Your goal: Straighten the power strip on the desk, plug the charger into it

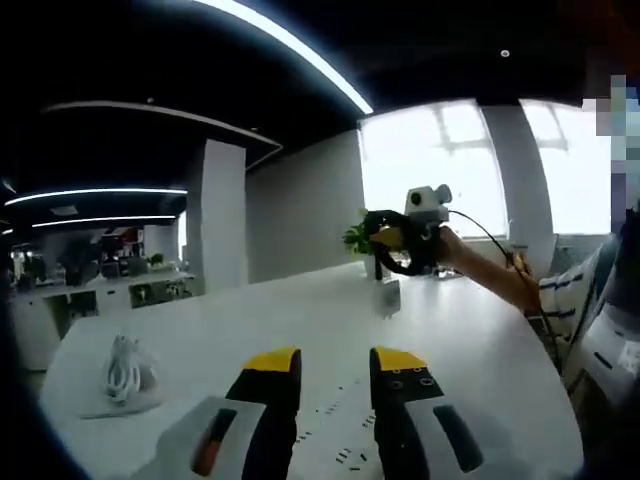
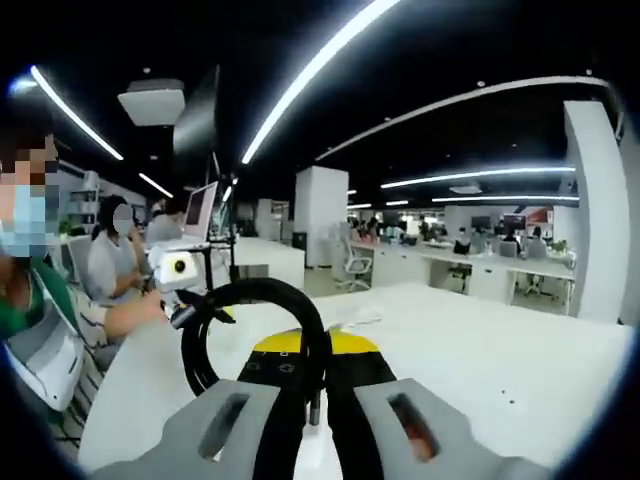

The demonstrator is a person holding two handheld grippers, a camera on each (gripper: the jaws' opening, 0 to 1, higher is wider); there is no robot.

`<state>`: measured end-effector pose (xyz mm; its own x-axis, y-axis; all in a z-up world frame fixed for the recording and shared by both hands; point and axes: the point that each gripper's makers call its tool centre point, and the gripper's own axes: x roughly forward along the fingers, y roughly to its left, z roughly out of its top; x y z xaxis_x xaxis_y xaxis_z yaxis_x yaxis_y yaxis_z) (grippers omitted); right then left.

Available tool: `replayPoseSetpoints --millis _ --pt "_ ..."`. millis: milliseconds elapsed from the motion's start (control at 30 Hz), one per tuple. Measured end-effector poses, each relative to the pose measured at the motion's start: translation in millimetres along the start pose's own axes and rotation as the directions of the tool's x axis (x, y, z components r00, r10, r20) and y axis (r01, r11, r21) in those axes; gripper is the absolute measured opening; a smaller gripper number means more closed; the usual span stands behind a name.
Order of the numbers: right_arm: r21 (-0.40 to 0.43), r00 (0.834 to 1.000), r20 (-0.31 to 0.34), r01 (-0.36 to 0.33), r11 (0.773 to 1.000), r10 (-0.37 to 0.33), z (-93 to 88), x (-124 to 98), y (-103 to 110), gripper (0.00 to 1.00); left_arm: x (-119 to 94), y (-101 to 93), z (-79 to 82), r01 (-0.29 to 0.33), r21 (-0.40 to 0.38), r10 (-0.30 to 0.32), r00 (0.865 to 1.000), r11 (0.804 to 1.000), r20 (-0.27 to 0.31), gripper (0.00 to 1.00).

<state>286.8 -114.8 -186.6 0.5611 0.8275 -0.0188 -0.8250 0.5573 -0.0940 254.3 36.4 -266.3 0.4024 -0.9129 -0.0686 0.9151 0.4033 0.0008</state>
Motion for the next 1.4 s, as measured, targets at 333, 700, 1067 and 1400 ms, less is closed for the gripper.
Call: replayPoseSetpoints --millis 333,700,1067,1400 --pt "0.006 0.994 0.06 -0.096 0.995 0.096 15.6 22 24 0.04 29 -17.6 3.5 0.059 0.019 -0.059 0.998 0.998 -0.016 0.28" --pt "0.043 0.982 0.058 -0.182 0.982 0.179 4.9 39 51 0.05 50 -35.6 -2.4 0.122 0.027 -0.121 0.992 0.992 -0.046 0.29" --pt "0.062 0.958 0.048 -0.287 0.956 0.284 -3.3 47 79 0.05 68 -56.2 -12.7 0.205 0.068 -0.198 0.976 0.976 -0.094 0.35" --pt "0.133 0.949 0.052 -0.316 0.939 0.312 -15.1 50 84 0.05 76 -66.0 -15.1 0.248 0.076 -0.239 0.964 0.966 -0.115 0.32"
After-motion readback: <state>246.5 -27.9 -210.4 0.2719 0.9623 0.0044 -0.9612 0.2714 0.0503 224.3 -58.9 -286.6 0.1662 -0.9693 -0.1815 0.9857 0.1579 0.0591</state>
